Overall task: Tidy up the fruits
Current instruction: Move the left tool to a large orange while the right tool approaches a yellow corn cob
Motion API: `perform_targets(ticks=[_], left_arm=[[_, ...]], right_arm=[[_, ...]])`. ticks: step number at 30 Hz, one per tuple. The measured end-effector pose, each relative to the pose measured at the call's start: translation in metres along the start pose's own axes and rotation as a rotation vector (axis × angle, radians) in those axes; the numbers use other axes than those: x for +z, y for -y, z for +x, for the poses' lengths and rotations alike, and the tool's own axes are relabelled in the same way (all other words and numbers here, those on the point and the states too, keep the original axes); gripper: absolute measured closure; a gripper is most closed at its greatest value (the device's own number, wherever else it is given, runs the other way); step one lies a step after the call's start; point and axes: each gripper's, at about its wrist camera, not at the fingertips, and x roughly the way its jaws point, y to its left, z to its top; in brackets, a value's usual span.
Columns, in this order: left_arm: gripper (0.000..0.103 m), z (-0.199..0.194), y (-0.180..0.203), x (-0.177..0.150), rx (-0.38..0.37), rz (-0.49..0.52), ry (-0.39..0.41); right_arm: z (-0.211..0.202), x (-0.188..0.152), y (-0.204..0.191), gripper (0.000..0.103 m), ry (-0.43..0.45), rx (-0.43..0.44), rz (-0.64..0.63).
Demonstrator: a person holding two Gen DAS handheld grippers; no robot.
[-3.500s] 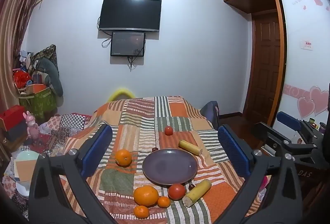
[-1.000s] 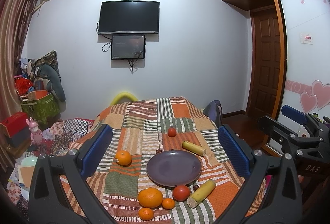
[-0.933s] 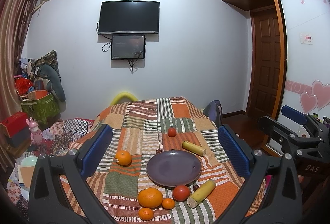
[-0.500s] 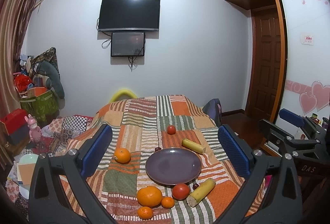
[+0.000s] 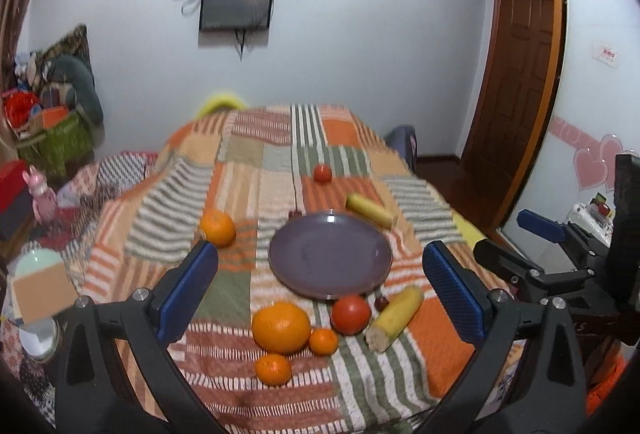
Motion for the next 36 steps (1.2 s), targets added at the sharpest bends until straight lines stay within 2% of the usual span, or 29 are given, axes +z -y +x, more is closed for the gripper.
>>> perform_targets(ticks=[3, 9, 13, 20, 26, 29, 32, 36], left_arm=[[0.000, 0.017, -0.009, -0.012, -0.012, -0.021, -0.051], [0.000, 0.043, -0.020, -0.031, 0.037, -0.024, -0.134], [0.000, 0.070, -0.034, -0.046, 0.074, -0.038, -0.228], [0.000, 0.096, -0.056, -0.063, 0.123, -0.084, -0.310], [0.000, 0.113, -0.059, -0.071, 0.125, -0.081, -0.352], [0.003, 0.122, -0.060, -0.074, 0.130, -0.089, -0.372], [0.008, 0.129, -0.061, -0.076, 0.135, -0.093, -0.389], [0.008, 0.133, -0.061, -0.075, 0.121, -0.098, -0.389]], right_arm=[[0.016, -0.010, 0.000, 0.000, -0.072, 0.009, 0.000], [0.047, -0.030, 0.000, 0.000, -0.209, 0.030, -0.005], [0.066, -0.041, -0.004, 0.000, -0.287, 0.035, -0.020], [0.086, -0.057, -0.012, 0.000, -0.382, 0.047, -0.062], [0.103, -0.067, -0.007, 0.000, -0.443, 0.015, -0.075], [0.103, -0.068, 0.005, 0.000, -0.455, 0.037, -0.032], [0.101, -0.068, 0.014, 0.000, -0.451, -0.004, -0.026], [0.093, -0.069, 0.038, 0.000, -0.444, -0.078, -0.013]])
